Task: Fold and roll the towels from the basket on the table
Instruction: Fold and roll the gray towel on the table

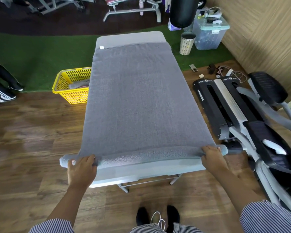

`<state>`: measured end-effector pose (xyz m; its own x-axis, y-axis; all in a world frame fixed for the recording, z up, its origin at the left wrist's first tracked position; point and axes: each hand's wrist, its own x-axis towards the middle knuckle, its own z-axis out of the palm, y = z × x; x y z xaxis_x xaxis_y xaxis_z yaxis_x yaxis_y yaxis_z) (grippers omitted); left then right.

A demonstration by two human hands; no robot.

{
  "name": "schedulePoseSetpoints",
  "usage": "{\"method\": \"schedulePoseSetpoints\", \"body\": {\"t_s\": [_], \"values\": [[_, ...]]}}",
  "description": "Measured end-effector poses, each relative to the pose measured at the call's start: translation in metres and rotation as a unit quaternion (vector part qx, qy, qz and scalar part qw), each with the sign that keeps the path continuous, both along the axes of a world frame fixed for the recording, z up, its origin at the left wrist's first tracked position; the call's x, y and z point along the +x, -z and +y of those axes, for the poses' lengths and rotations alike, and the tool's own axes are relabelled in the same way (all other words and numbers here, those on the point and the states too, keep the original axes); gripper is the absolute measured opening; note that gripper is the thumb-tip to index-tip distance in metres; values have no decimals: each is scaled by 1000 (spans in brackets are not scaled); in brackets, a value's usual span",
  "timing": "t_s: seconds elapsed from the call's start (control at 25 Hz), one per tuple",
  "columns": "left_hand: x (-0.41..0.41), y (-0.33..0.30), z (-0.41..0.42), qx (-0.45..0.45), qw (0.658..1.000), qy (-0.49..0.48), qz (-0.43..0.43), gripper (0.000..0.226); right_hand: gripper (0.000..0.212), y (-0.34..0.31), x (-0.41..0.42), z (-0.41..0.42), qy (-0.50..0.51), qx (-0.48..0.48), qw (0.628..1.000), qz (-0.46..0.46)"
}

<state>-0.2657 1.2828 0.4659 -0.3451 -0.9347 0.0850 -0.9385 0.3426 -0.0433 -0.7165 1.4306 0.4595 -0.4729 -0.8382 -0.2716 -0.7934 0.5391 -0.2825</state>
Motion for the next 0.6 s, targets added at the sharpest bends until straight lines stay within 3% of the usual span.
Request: {"method": "schedulePoseSetpoints", "body": {"t_s": [0.08, 0.2, 0.32, 0.44, 0.6], "values": [[8, 1, -3, -2, 999, 33, -18, 26, 16, -4, -4, 0, -7, 11, 1000, 6], [12, 0, -5, -12, 1000, 16, 1, 18, 11, -6, -7, -1, -11, -18, 999, 47], [-2, 6, 2, -19, 999, 7, 50, 20, 36, -1, -1, -4, -31, -70, 996, 47], [-13, 16, 9, 9, 996, -22, 86, 14, 48, -1, 10, -4, -14, -33, 999, -16], [-18, 17, 10, 80, 991, -45, 93, 38, 51, 2, 5, -4, -11, -30, 999, -21]]}}
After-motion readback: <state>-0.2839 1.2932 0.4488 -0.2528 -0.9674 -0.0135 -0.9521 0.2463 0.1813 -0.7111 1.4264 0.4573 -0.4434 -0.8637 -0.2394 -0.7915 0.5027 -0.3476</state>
